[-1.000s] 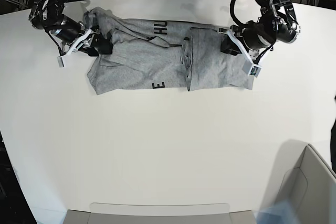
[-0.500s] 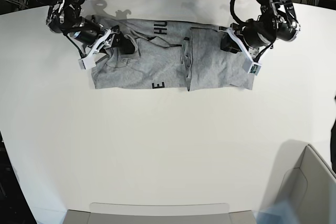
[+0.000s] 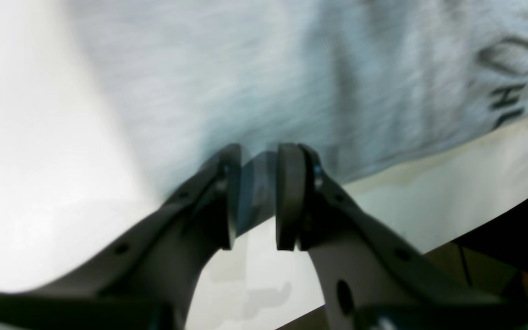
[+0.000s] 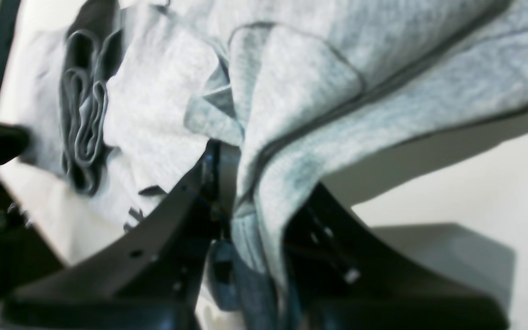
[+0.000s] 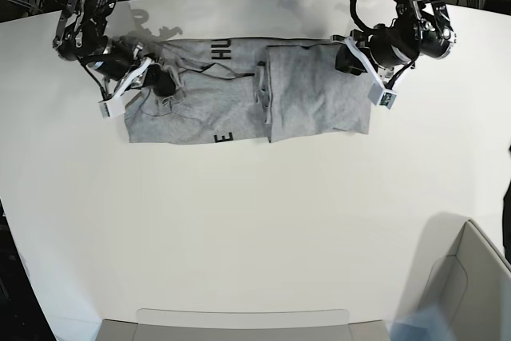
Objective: Fold the T-shirt properly
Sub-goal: 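Grasp the other strip end with the right gripper and fold it inward, then fold the bundle over with the right gripper onto the left half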
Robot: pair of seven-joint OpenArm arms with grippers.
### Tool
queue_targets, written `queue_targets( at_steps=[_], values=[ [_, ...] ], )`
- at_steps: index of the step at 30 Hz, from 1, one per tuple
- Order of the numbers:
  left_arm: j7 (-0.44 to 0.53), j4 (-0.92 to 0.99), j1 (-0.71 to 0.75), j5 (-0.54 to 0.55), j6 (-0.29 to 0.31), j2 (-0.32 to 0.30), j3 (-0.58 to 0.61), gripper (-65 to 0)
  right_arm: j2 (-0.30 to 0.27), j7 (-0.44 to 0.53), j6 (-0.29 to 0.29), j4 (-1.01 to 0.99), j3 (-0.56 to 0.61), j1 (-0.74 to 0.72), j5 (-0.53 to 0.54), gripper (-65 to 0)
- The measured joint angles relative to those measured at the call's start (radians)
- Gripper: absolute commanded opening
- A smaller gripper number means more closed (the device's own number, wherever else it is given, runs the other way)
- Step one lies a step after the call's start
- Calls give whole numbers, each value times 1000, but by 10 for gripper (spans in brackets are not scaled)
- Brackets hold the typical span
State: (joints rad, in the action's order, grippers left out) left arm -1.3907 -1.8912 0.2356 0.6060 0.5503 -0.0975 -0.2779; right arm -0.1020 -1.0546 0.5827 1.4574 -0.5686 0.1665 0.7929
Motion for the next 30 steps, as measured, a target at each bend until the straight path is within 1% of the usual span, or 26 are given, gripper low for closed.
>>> queue_targets(
  at_steps=[1, 2, 5, 7, 9, 10, 12, 13, 15, 17, 18, 19, 20, 21, 22, 23, 24, 25, 26, 27, 28, 29, 30],
  values=[
    [0, 0, 0, 0, 0, 1, -4, -520, -17, 15, -32, 0, 0, 0, 2, -650],
    [0, 0, 0, 0, 0, 1, -5, -520, -31, 23, -52, 0, 0, 0, 3, -650],
    [0, 0, 0, 0, 0, 1, -9, -520, -71, 68, -161, 4, 5, 6, 0, -650],
    [0, 0, 0, 0, 0, 0, -9, -520, -88, 77, -224, 42, 8, 15, -32, -650],
    [0, 0, 0, 0, 0, 0, -9, -520, -93, 82, -274, 105, 6, 17, -92, -650],
    [0, 0, 1, 0, -1, -4, -8, -520, -92, 82, -290, 142, 6, 16, -126, -650],
    [0, 0, 3, 0, 0, -26, -8, -520, -74, 88, -330, 220, 21, 13, -190, -650],
    [0, 0, 2, -2, -2, -39, -8, -520, -65, 93, -358, 256, 47, 11, -237, -650],
    [0, 0, 3, -1, -2, -66, -8, -520, -47, 85, -400, 315, 119, 11, -328, -650],
    [1, 0, 15, 0, -4, -91, -9, -520, -32, 85, -452, 361, 220, 13, -394, -650],
    [0, 0, 20, -2, -4, -102, -9, -520, -23, 90, -492, 382, 275, 13, -460, -650],
    [0, 0, 26, -3, -4, -111, -9, -520, -13, 87, -520, 394, 325, 11, -501, -650],
    [0, 0, 28, -1, -4, -121, -8, -520, -11, 85, -543, 402, 374, 11, -539, -650],
    [0, 0, 28, -1, -4, -129, -8, -520, -8, 85, -571, 412, 426, 12, -600, -650],
    [0, 0, 28, -1, -4, -135, -9, -520, 2, 82, -592, 418, 467, 11, -626, -650],
    [0, 0, 27, -1, -4, -141, -9, -520, 9, 84, -626, 429, 510, 11, -677, -650],
    [1, 0, 27, 0, -4, -143, -9, -520, 19, 80, -638, 438, 550, 10, -710, -650],
    [0, 0, 27, -1, -4, -145, -8, -520, 26, 78, -673, 449, 595, 7, -755, -650],
    [0, 0, 28, 0, -4, -145, -8, -520, 37, 82, -689, 457, 638, 5, -796, -650],
    [0, 0, 28, -1, -4, -146, -8, -520, 44, 82, -722, 465, 689, 2, -853, -650],
    [0, 0, 28, -1, -4, -146, -9, -520, 55, 83, -731, 468, 732, -1, -888, -650],
    [0, 0, 27, -1, -4, -146, -8, -520, 57, 79, -756, 468, 782, -7, -949, -650],
    [0, 0, 27, 0, -4, -146, -8, -519, 66, 59, -765, 465, 827, -12, -992, -650]
  ],
)
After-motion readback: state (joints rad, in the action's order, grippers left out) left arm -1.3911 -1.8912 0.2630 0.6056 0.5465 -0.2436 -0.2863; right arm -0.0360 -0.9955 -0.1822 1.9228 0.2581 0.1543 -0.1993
